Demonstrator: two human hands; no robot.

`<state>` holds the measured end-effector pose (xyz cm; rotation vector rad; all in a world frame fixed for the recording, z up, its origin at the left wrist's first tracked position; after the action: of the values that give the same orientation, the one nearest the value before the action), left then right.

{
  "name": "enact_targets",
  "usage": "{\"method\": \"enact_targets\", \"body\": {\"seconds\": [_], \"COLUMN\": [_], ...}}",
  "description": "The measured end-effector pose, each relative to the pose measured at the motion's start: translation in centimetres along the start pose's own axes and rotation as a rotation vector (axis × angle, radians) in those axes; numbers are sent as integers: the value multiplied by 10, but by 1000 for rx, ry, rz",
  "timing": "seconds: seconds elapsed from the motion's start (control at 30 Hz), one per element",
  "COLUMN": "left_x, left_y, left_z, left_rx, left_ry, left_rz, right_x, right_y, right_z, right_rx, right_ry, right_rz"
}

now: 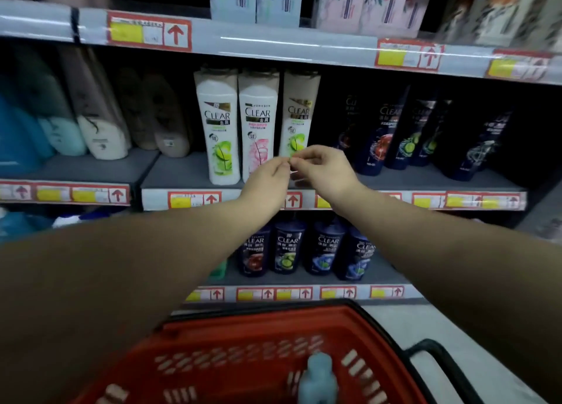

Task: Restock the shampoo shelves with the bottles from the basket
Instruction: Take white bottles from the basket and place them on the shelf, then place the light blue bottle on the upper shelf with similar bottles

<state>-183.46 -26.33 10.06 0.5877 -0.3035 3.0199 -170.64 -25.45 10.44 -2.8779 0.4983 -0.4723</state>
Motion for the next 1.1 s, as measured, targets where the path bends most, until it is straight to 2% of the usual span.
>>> {"method": "enact_targets", "body": {"seconds": [0.13,0.37,0.47,0.6,0.77,0.97,1.1], "left_x": [22,44,45,38,20,11,3], "left_y": [39,132,166,196,203,207,208], "left_z": [-13,-67,-89,-132,-162,-199,-225], "left_rx": [-2,8,25,153,196,287,362], "left_ry": [6,-152,-204,-149,-144,-179,-183], "left_rz": [-17,-162,-244,-252,-288,-328,-331], "right_x": [4,5,5,-3,-13,-18,-24], "right_y": [59,169,199,230,238,241,243], "right_z": [-10,39,71,110,140,172,185], "right_rx": [7,34,32,-16,11,-30,-55], "right_ry": [78,371,487,648,917,1103,1081], "right_rz": [-84,-359,-452,-544,-680,-702,-643]}}
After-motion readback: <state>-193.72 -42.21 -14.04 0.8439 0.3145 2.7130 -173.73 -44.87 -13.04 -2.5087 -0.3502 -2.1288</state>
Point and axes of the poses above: each hand's wrist, its own y-axis away from the middle knuckle, its own x-axis out of the back of the hand, z = x × y, the point moved 4 cm from there along -y, towards the middle knuckle, and after that the axes turned 7 degrees about z, right-handed, at the moved point
